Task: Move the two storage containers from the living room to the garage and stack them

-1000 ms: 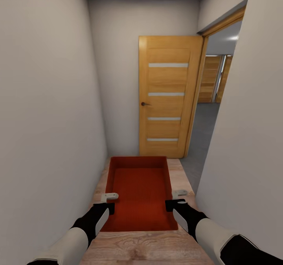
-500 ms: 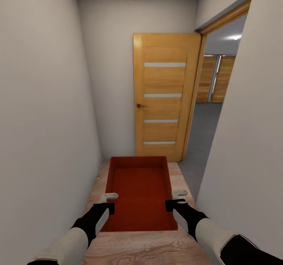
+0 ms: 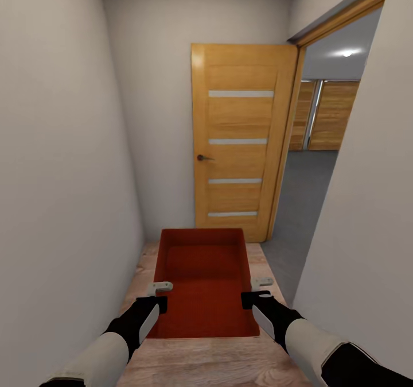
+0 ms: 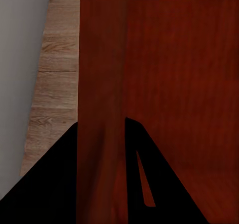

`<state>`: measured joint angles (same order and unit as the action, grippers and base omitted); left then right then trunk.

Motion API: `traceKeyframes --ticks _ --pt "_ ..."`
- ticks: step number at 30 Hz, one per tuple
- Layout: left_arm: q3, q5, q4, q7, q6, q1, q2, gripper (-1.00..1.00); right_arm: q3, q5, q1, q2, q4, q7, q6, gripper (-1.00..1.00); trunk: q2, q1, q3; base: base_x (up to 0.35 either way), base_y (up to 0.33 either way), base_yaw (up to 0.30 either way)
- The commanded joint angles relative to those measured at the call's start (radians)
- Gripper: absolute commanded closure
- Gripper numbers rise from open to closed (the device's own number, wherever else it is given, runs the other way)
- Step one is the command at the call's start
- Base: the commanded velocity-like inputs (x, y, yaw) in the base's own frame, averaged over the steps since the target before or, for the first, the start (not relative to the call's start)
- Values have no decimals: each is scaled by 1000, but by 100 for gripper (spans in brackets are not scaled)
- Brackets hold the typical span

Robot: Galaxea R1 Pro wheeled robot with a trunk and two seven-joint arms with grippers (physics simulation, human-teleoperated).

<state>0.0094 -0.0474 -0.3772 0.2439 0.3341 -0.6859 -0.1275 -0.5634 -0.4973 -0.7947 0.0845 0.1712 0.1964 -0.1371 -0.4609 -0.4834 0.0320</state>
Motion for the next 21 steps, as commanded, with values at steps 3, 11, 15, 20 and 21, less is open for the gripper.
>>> traceKeyframes --ticks 3,11,15,20,21 --pt "-5 -19 1 7 5 0 29 100 -3 6 -1 -7 5 6 25 100 -2 -1 2 321 0 0" --pt "-5 -18 1 7 5 0 29 100 -3 6 -2 -8 5 6 25 100 -2 -1 2 321 0 0" --pt "-5 -19 1 7 5 0 29 100 -3 6 -2 -8 5 6 26 100 -2 -1 2 321 0 0" --pt "-5 -19 1 7 5 0 29 100 -3 6 -2 -8 5 6 26 100 -2 -1 2 321 0 0" --pt "-5 -19 1 7 5 0 29 100 -3 6 -2 -8 5 6 26 100 -2 -1 2 321 0 0"
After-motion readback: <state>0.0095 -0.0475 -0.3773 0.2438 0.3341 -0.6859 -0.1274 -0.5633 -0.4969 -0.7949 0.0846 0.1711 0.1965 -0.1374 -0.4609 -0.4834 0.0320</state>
